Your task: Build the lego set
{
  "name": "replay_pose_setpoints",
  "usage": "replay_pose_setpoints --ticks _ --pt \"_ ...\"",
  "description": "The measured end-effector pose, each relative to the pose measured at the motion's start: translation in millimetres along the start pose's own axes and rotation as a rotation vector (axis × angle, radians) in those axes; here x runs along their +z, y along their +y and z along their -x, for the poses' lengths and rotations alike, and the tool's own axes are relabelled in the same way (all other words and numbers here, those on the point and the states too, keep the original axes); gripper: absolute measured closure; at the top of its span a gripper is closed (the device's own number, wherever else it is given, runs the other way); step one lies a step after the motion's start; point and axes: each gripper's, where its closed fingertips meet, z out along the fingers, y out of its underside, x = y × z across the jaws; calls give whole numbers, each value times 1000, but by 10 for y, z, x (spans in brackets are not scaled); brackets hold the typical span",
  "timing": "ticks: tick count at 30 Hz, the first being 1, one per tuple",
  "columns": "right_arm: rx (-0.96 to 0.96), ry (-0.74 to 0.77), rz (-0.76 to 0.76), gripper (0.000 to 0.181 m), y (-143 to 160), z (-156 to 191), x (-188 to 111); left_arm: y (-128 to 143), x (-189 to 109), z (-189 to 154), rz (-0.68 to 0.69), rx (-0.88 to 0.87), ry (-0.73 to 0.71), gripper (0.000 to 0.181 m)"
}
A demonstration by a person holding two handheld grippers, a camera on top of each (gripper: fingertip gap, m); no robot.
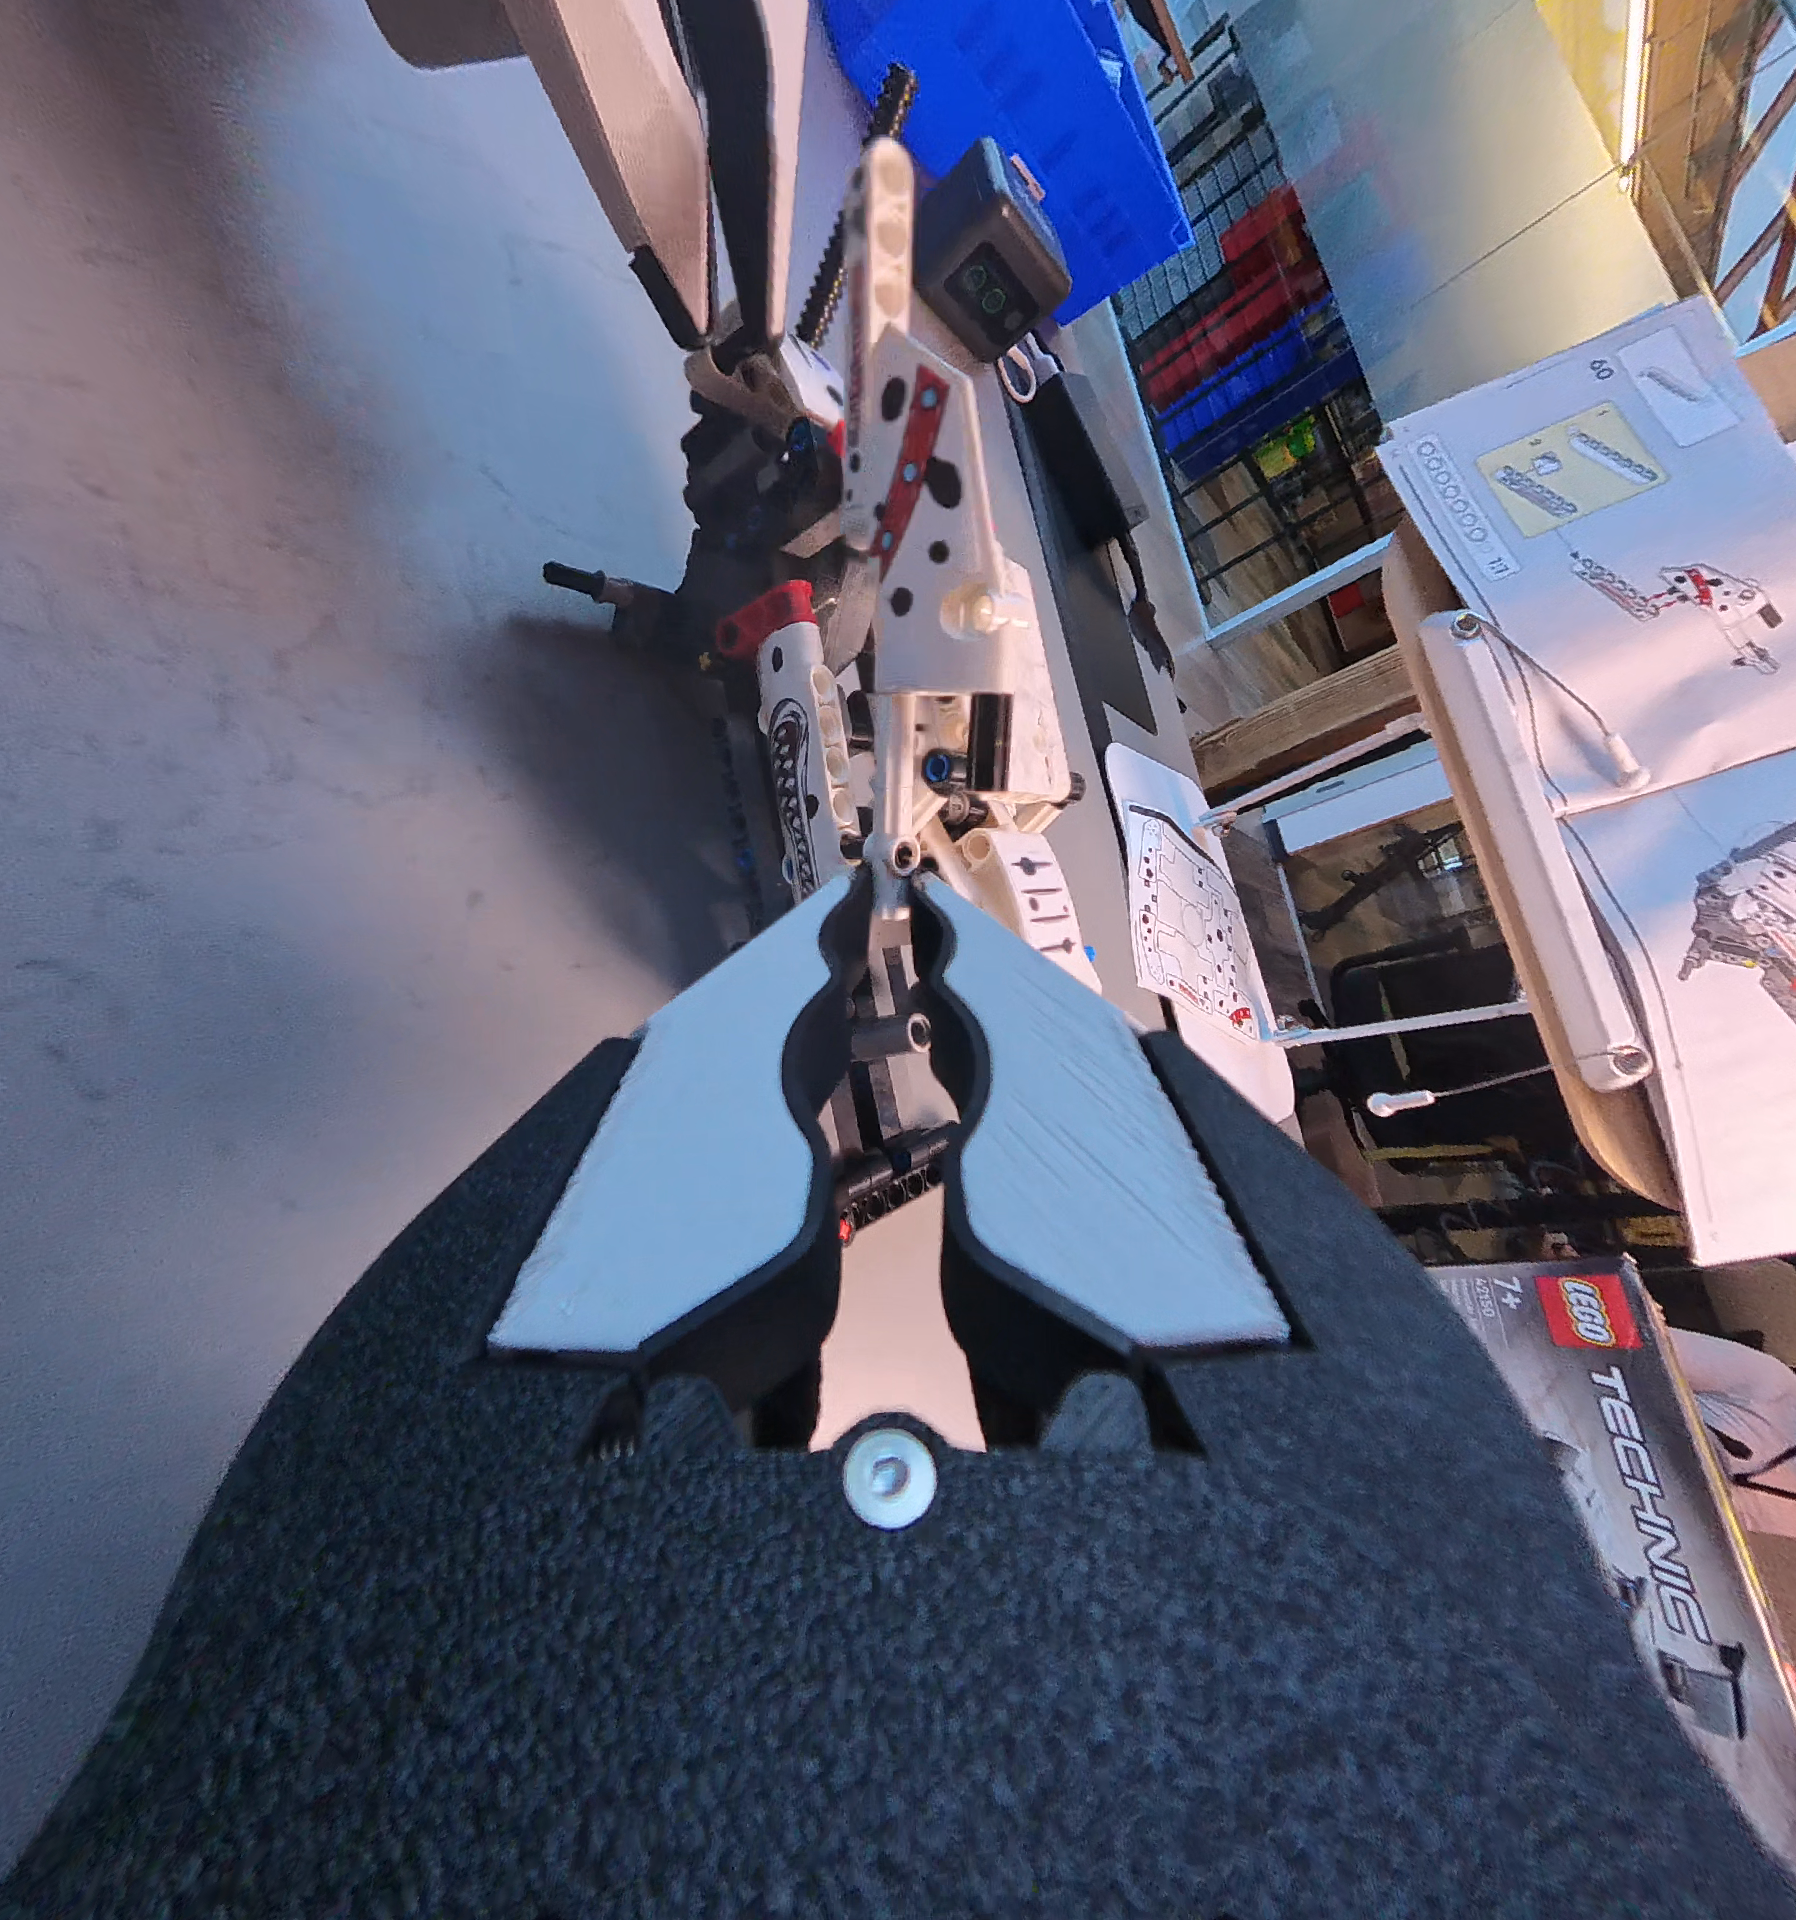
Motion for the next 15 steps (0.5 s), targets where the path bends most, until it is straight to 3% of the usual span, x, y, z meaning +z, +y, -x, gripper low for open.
replay_pose_setpoints --ticks 15 --pt "10 15 14 175 -33 1 5 -35 -287 136 -24 -64 -8 156"
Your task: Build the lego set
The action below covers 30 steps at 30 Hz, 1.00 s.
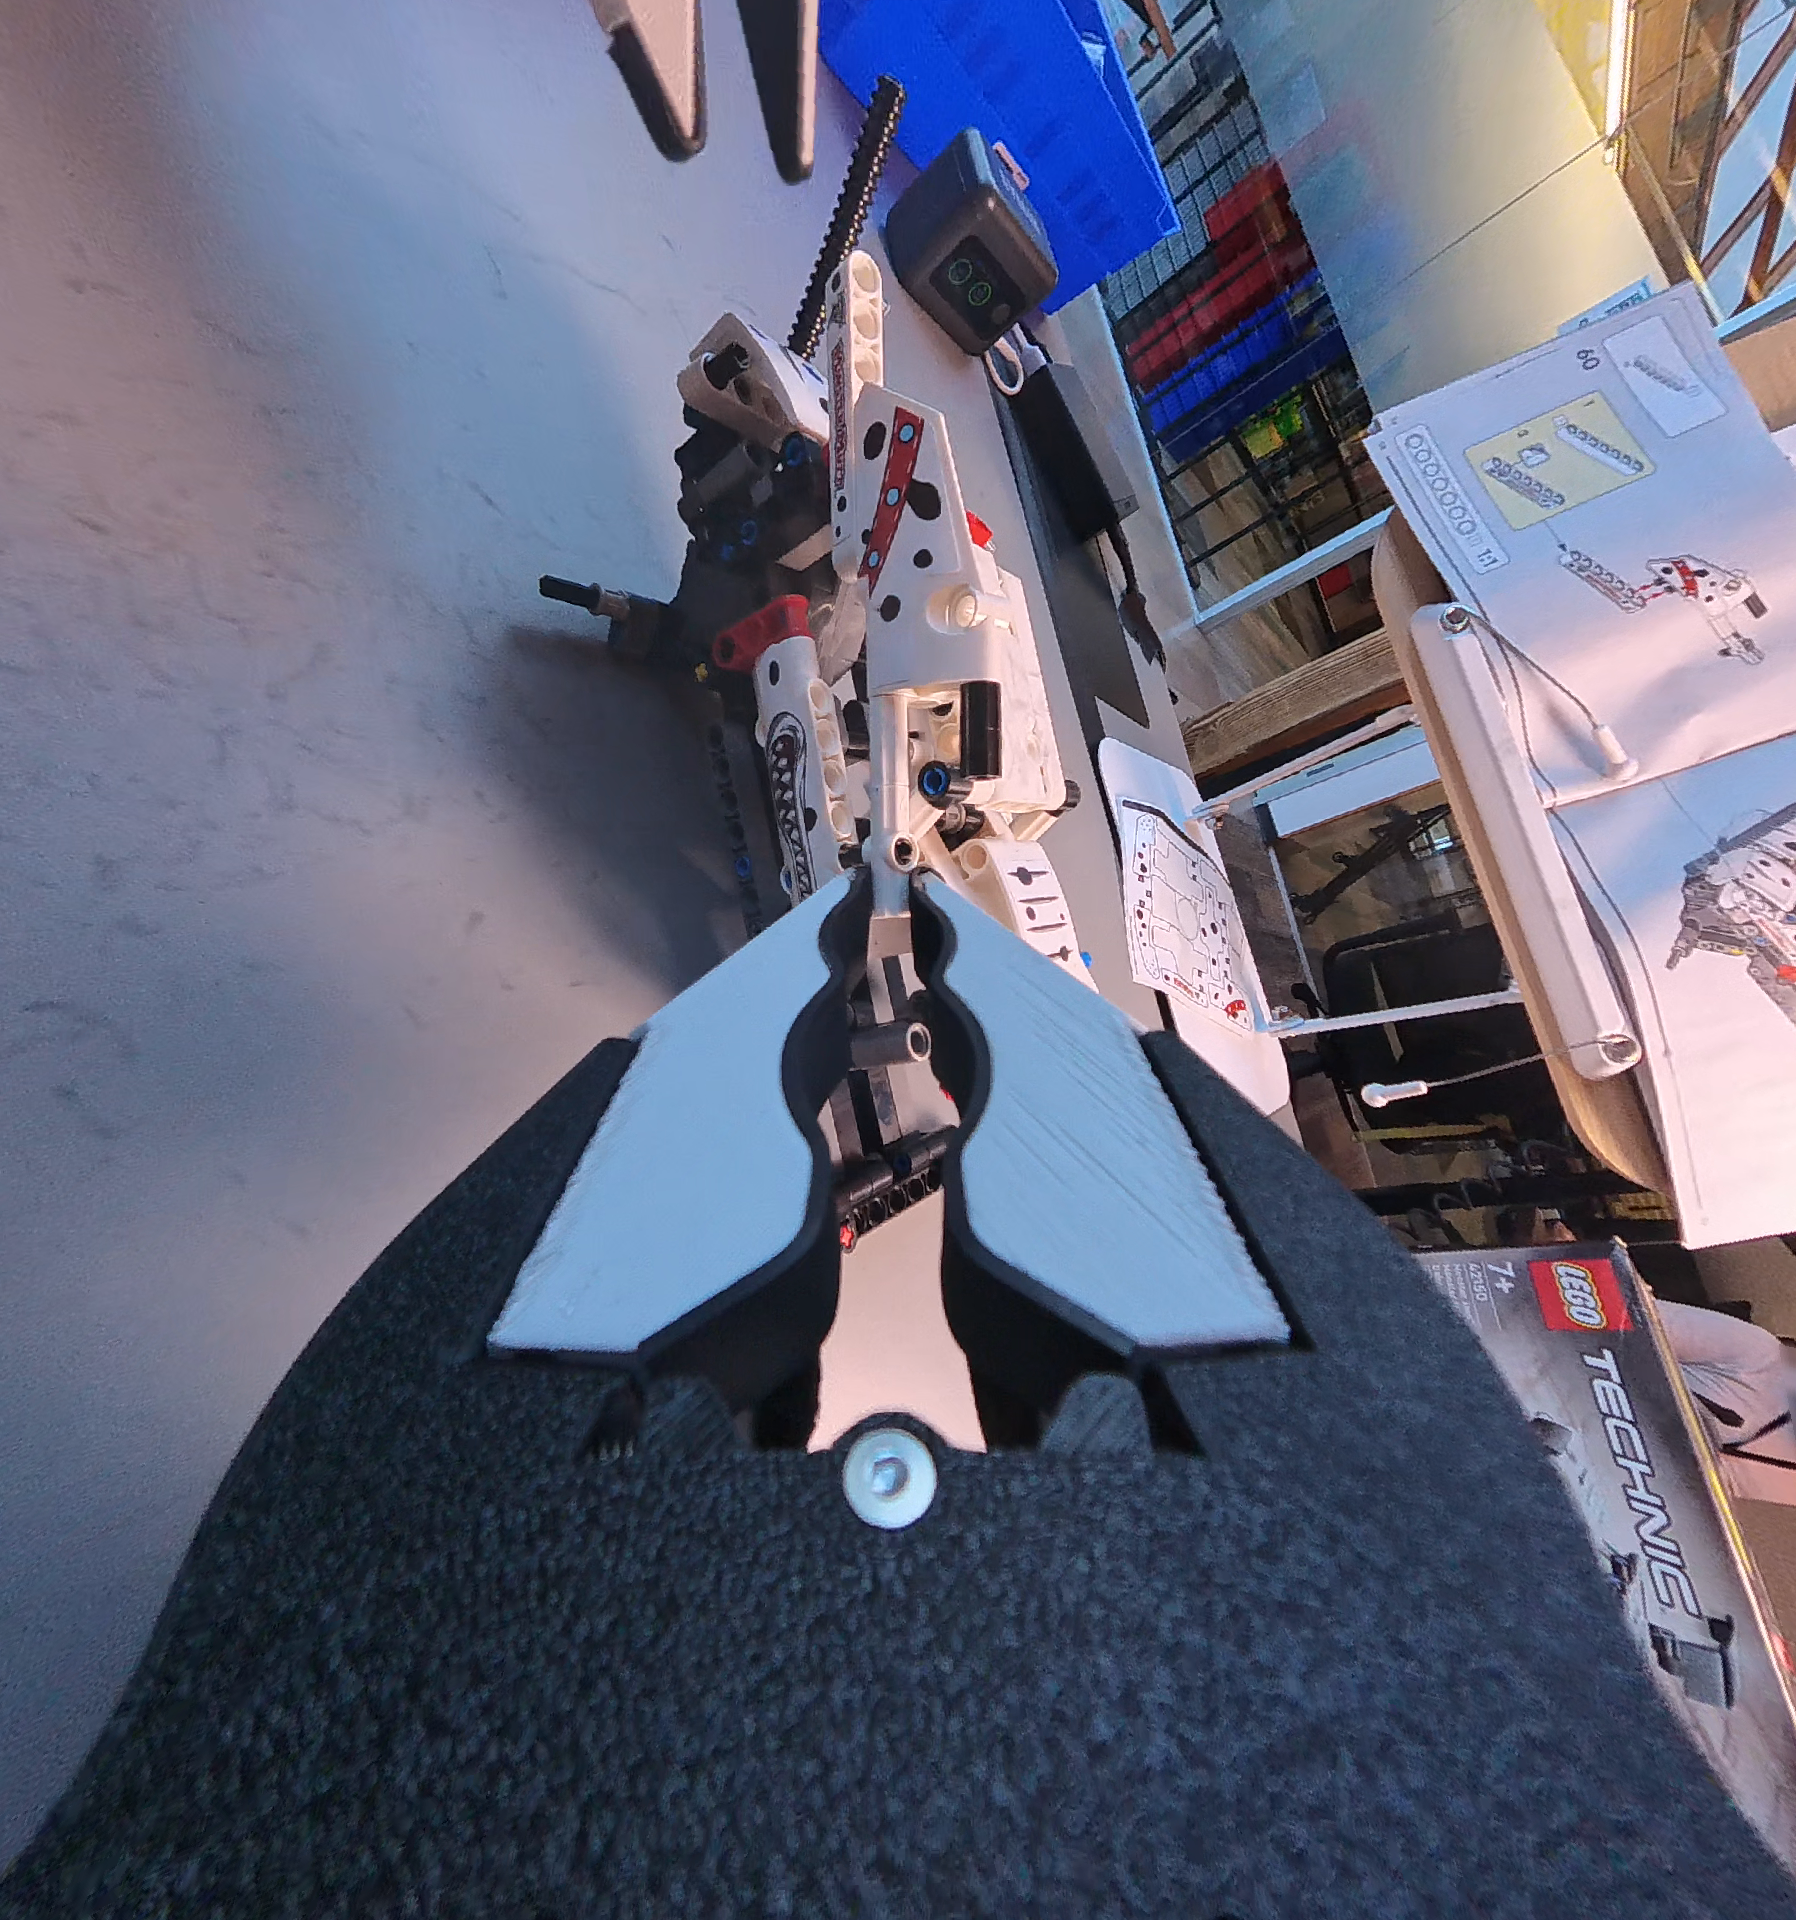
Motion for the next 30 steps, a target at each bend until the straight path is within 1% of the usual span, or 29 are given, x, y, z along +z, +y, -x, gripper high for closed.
replay_pose_setpoints --ticks 4,9,12,14,18,22,25,30 --pt "-1 -1 -8 175 -14 -1 -5 -55 31 -29 -44 10 2 156" --pt "0 -11 -20 175 -41 16 -9 -44 154 -61 -36 38 -10 162" --pt "10 -13 -32 175 -55 7 -17 -16 185 -16 -18 40 -33 164" --pt "6 -13 -39 175 -54 -7 -30 -61 157 3 -48 28 -36 163" --pt "-2 -38 -65 175 -62 18 -32 -146 142 11 -99 -4 -15 156" --pt "-10 -43 -60 175 -37 15 -12 -136 218 -22 -84 19 4 158" --pt "-20 -32 -51 175 -13 -7 6 -89 276 -55 -50 40 16 170" --pt "-19 -27 -50 174 -7 -12 14 -63 291 -42 -32 50 6 170"
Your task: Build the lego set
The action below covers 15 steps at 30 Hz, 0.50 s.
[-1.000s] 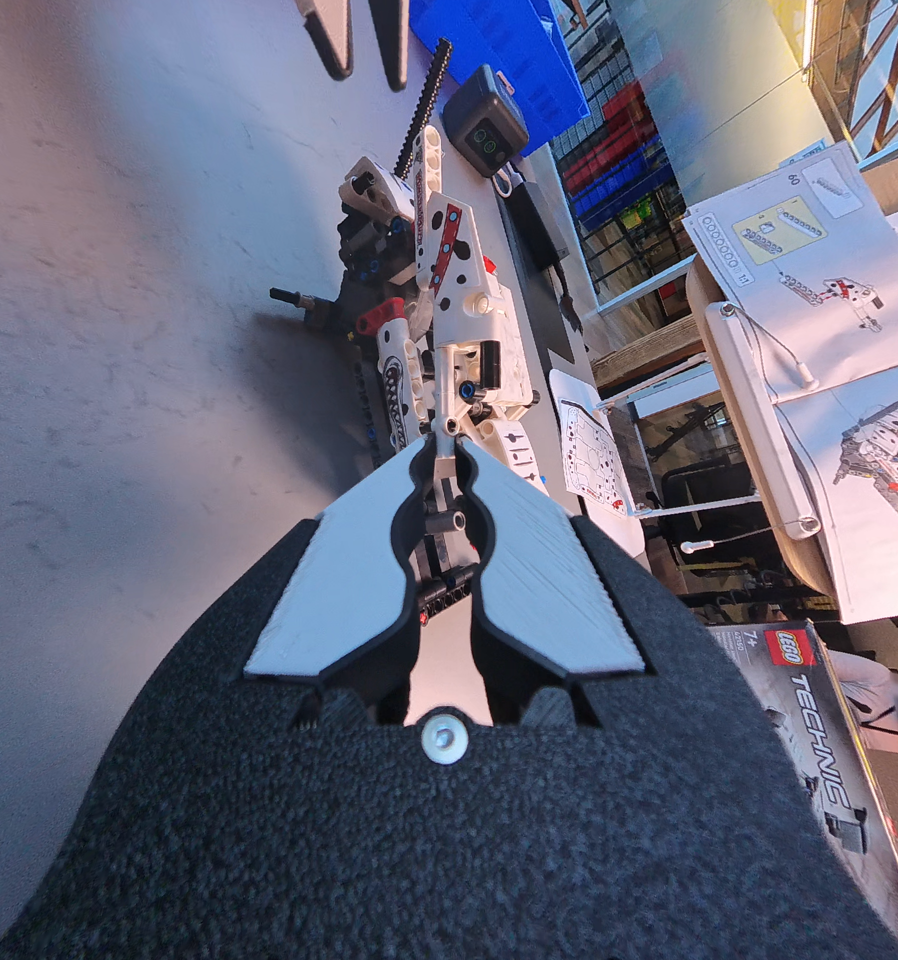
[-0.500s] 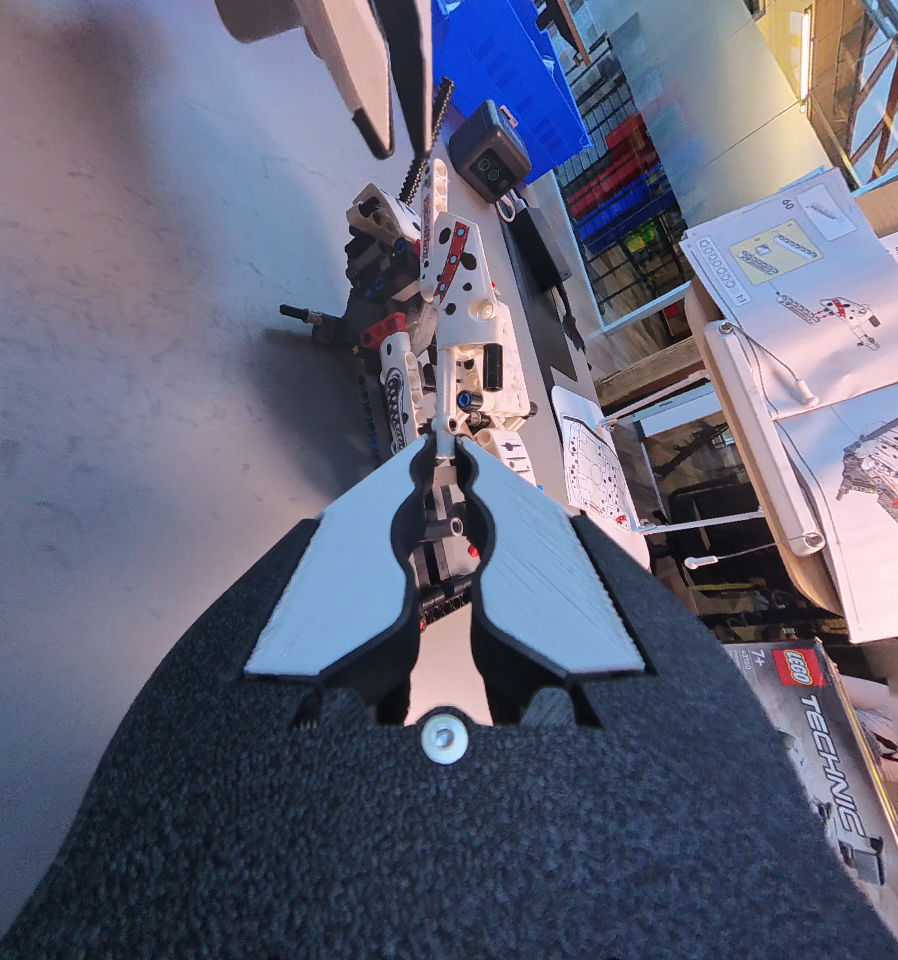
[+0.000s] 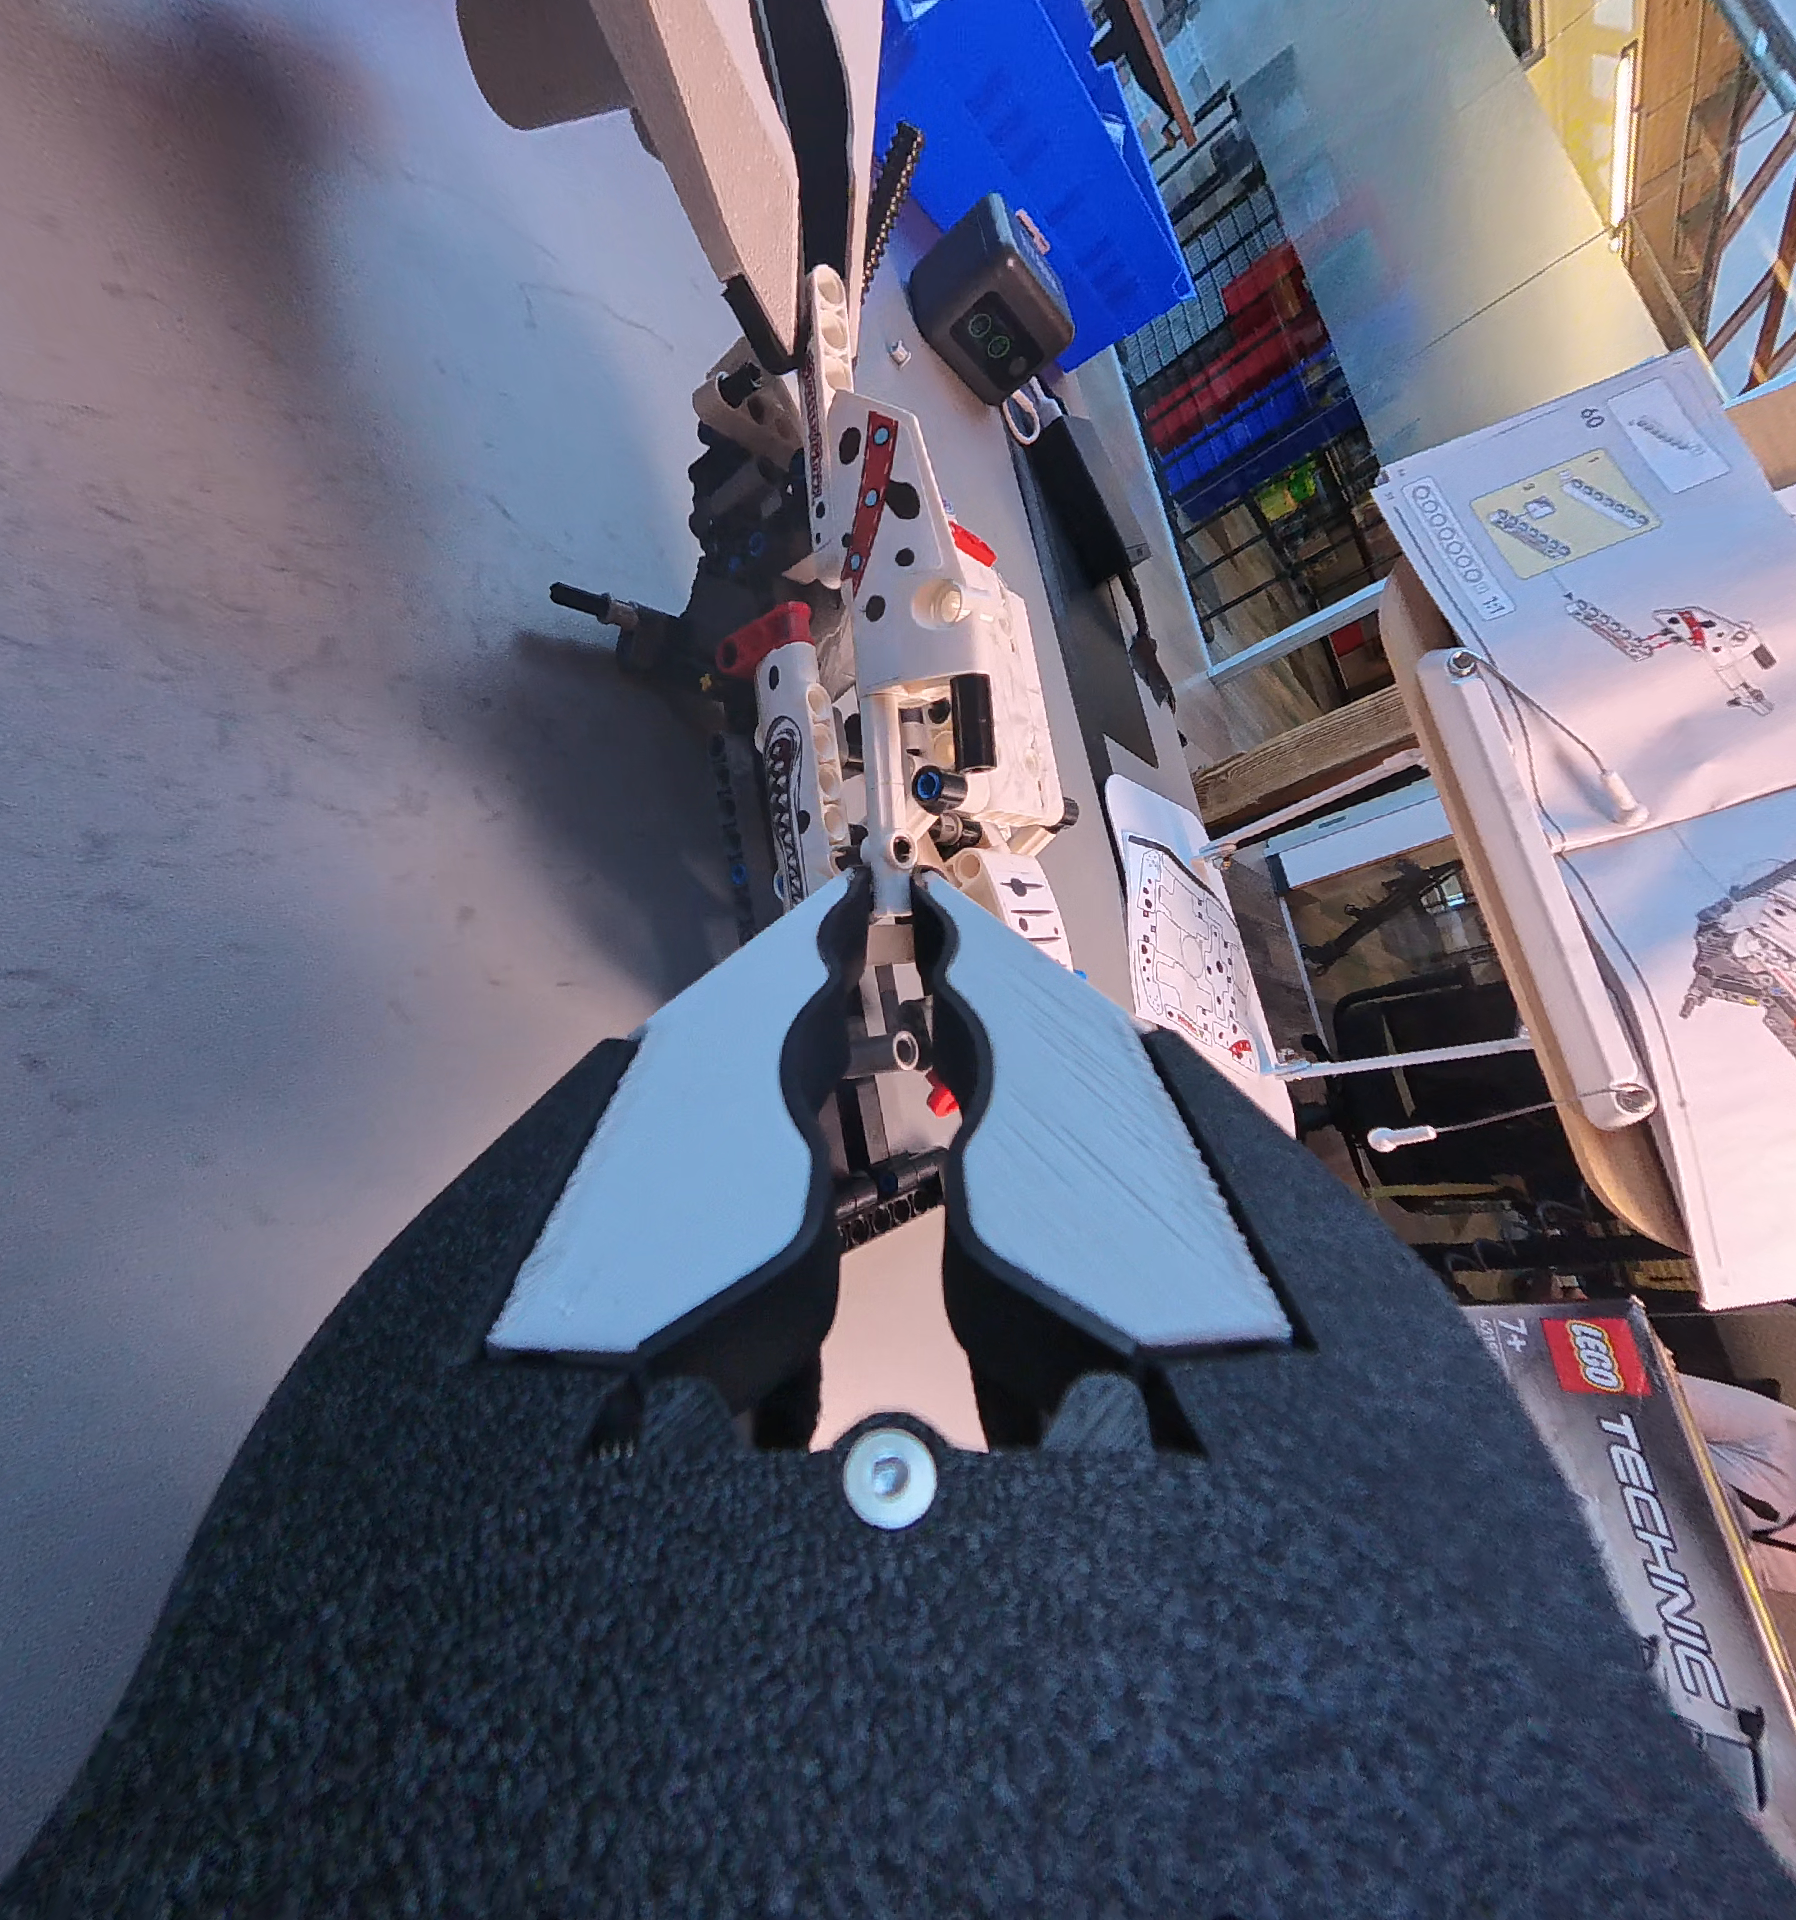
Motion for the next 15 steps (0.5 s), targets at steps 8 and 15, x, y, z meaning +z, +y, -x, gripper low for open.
replay_pose_setpoints --ticks 8,15 --pt "2 -9 4 170 2 21 -8 45 21 -4 32 -42 38 171" --pt "-6 -8 0 169 -18 46 -6 55 8 17 47 -18 20 171"
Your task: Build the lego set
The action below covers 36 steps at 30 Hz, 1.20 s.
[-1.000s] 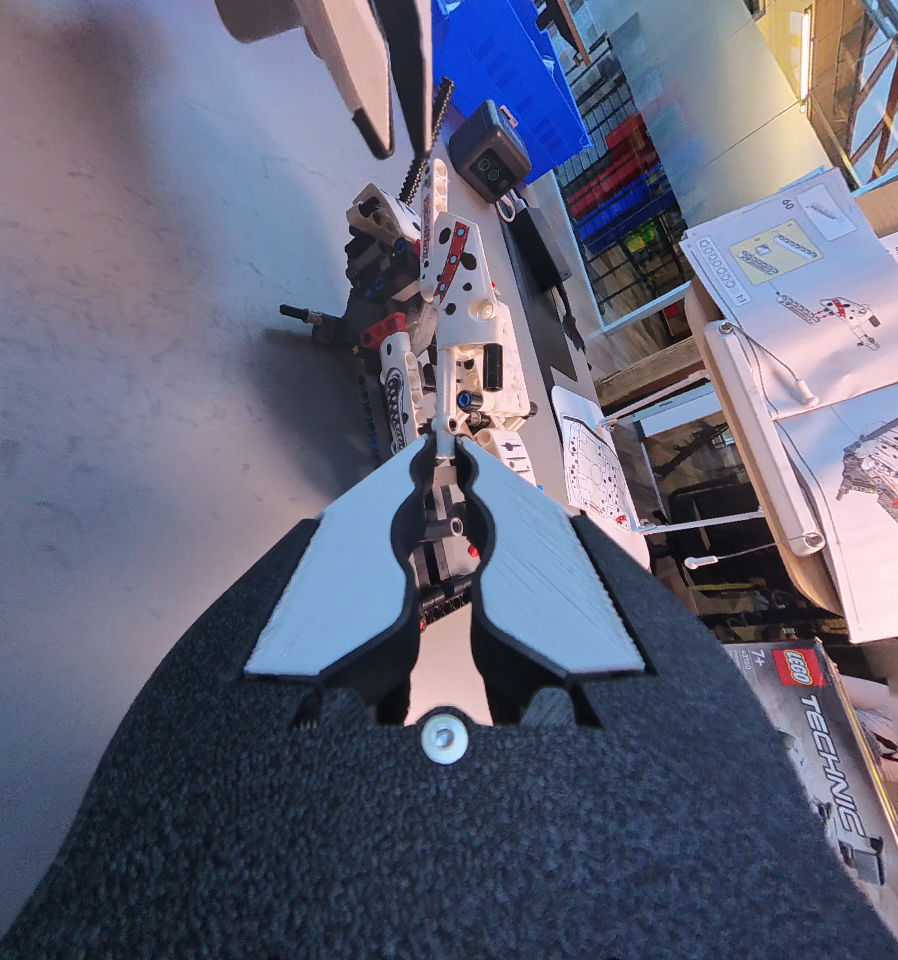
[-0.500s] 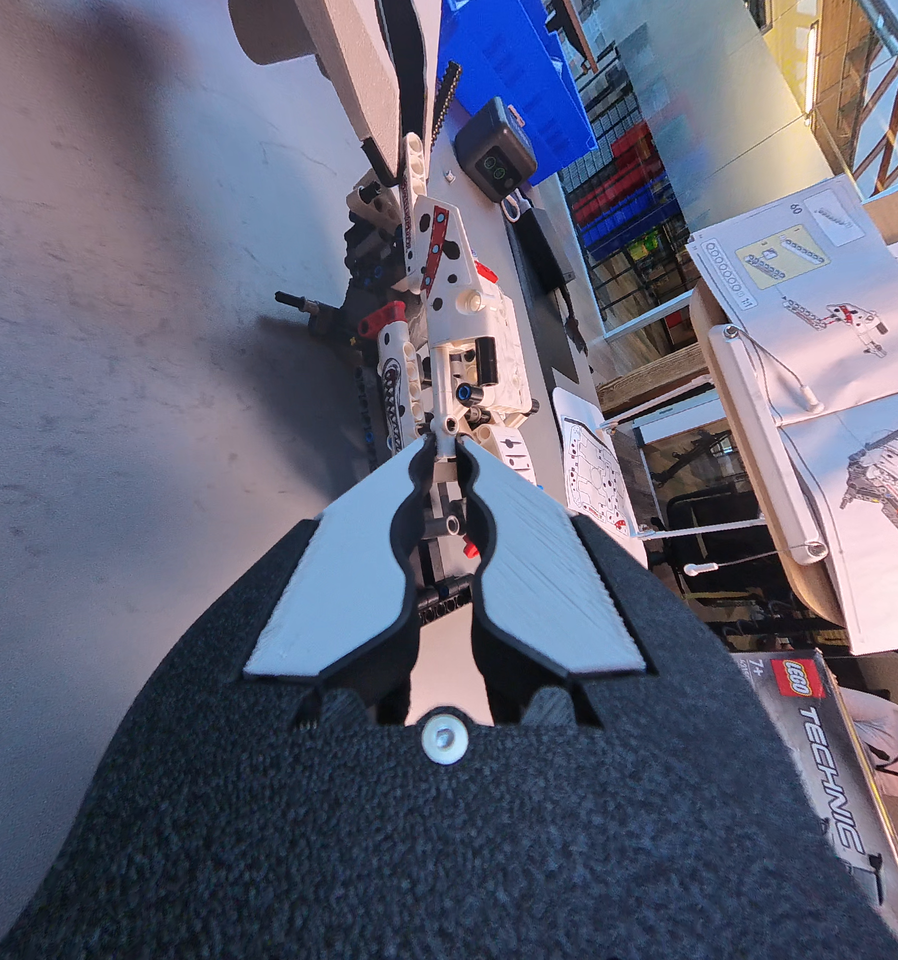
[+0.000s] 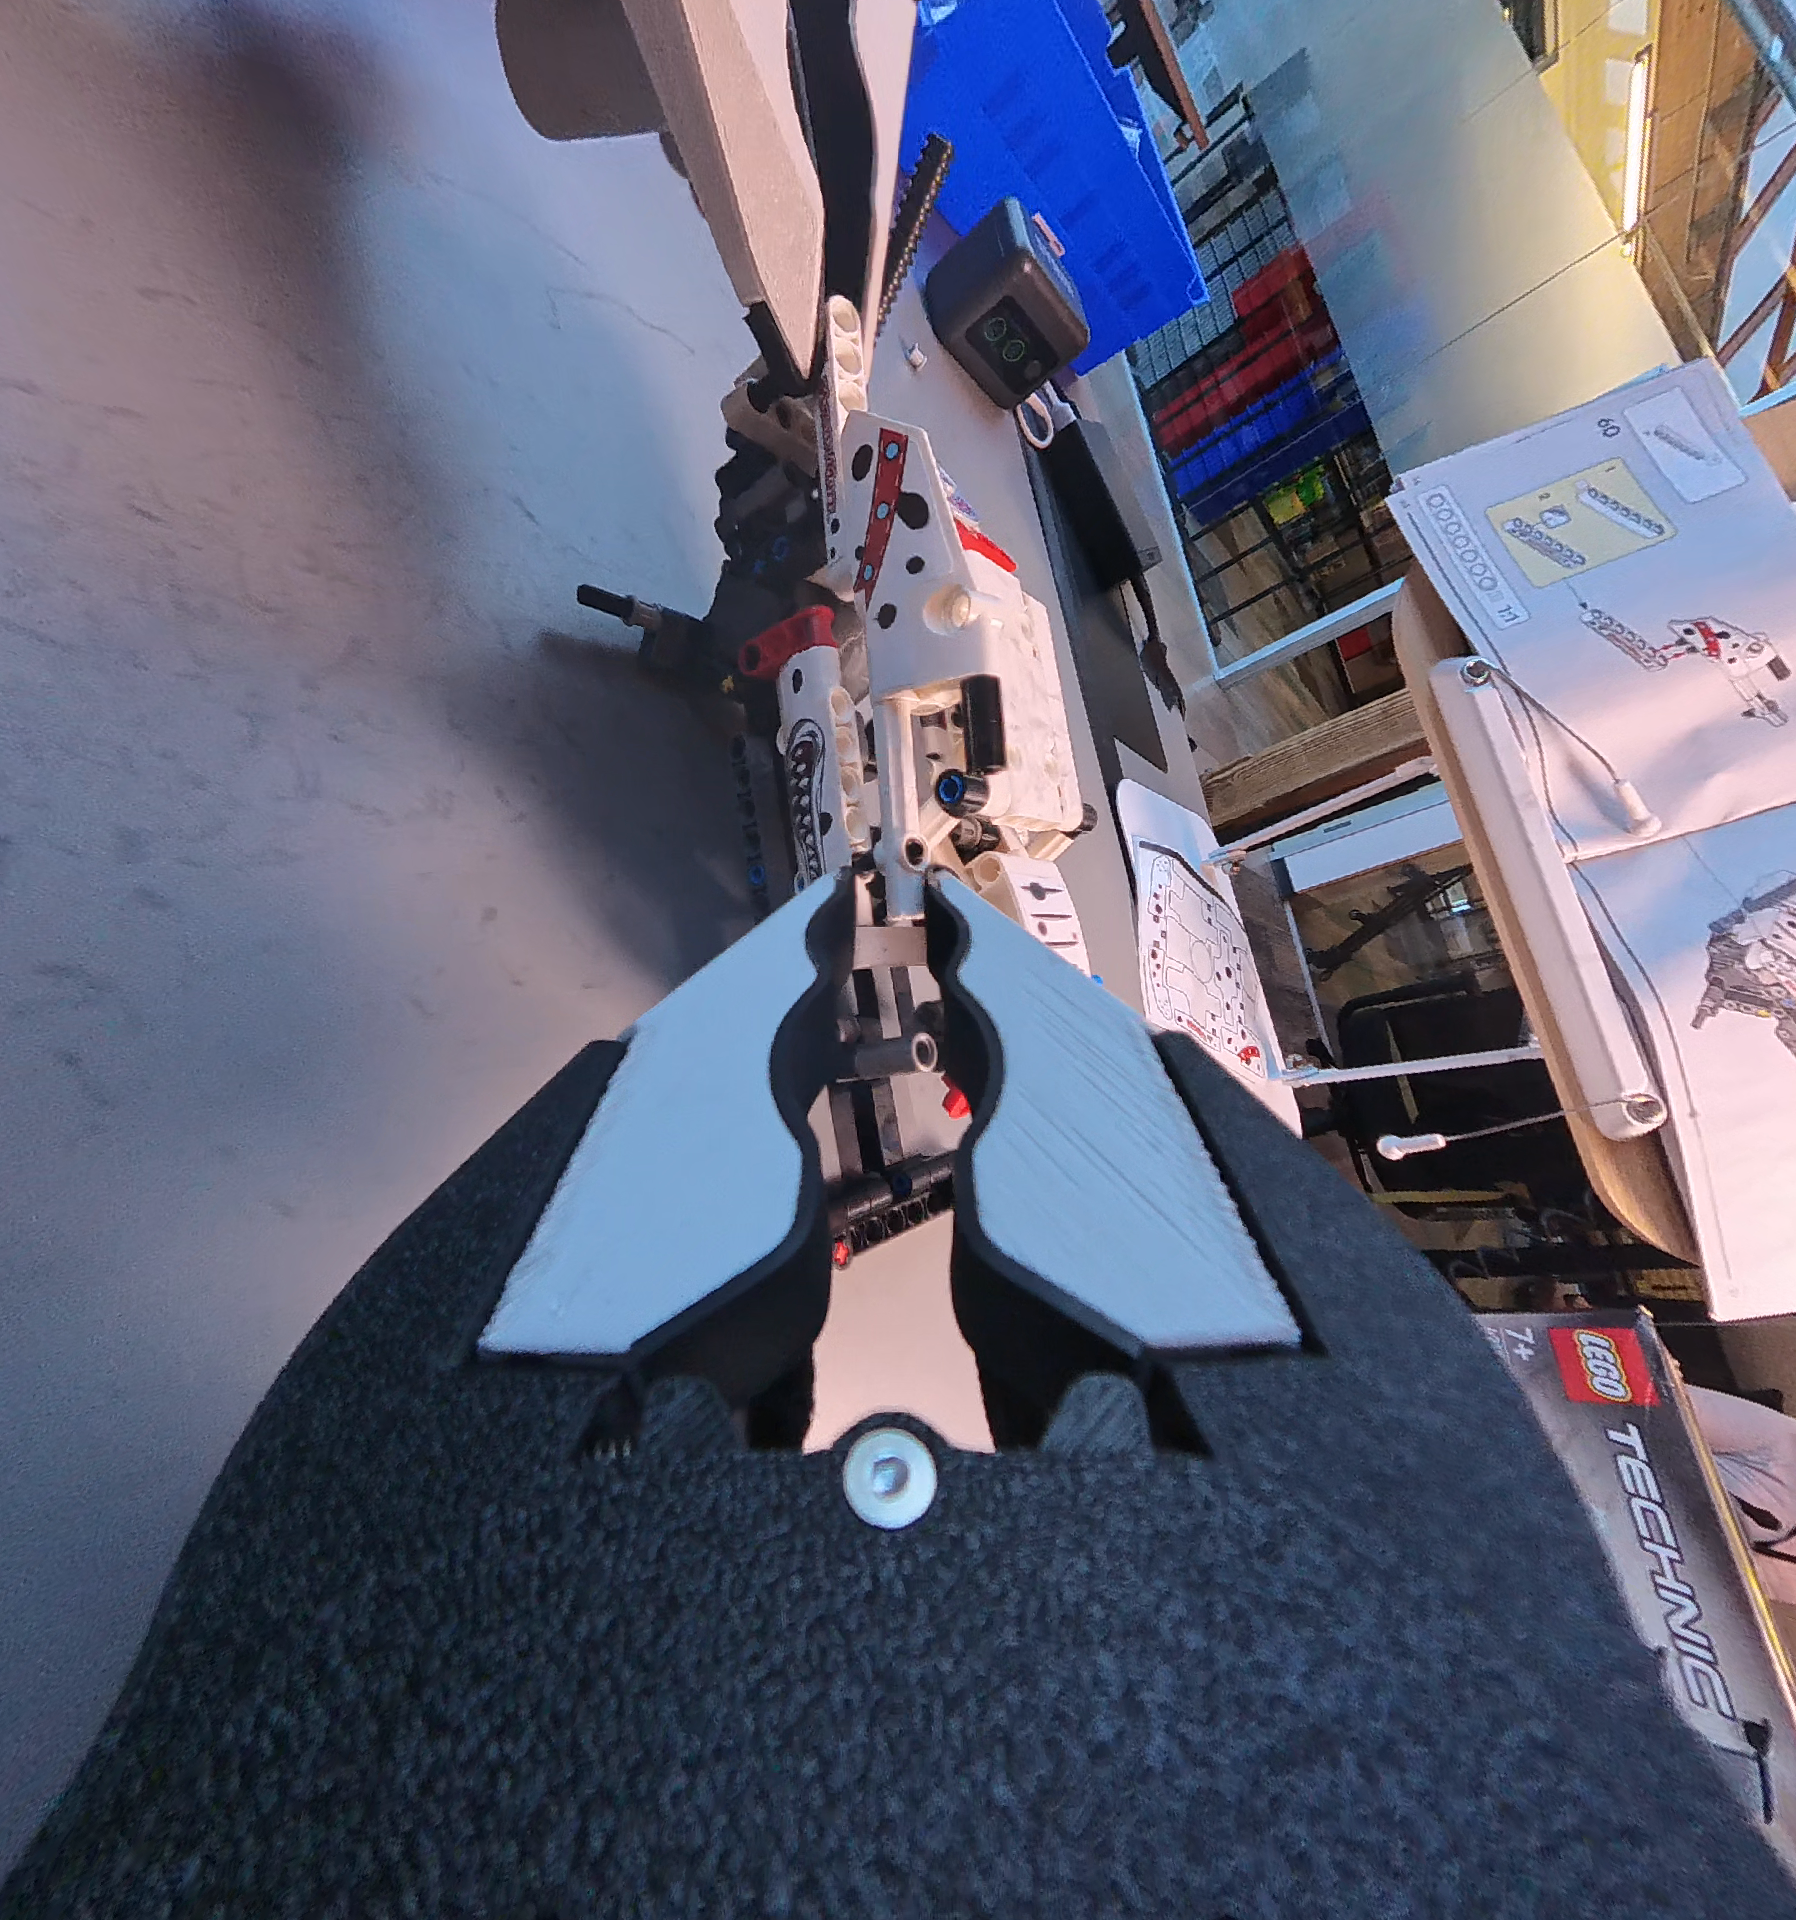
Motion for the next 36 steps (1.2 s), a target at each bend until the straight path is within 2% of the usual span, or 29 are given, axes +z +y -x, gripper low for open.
replay_pose_setpoints --ticks 16,17,19,21,24,27,36 --pt "22 9 62 162 6 6 20 7 0 -6 4 -70 18 171" --pt "-13 54 62 160 -29 -60 -16 9 2 -7 6 -82 21 171" --pt "-29 80 -28 164 -279 -106 -114 3 3 -6 2 -100 24 171" --pt "4 -3 -77 167 -485 63 -87 -2 9 -3 4 -103 24 171" --pt "-129 77 61 163 -373 109 128 -17 14 -4 3 -100 24 171" --pt "-104 55 107 162 -264 211 274 -46 1 1 -12 -116 20 171" --pt "-111 18 145 161 -213 326 335 -49 -10 7 -17 -124 16 171"
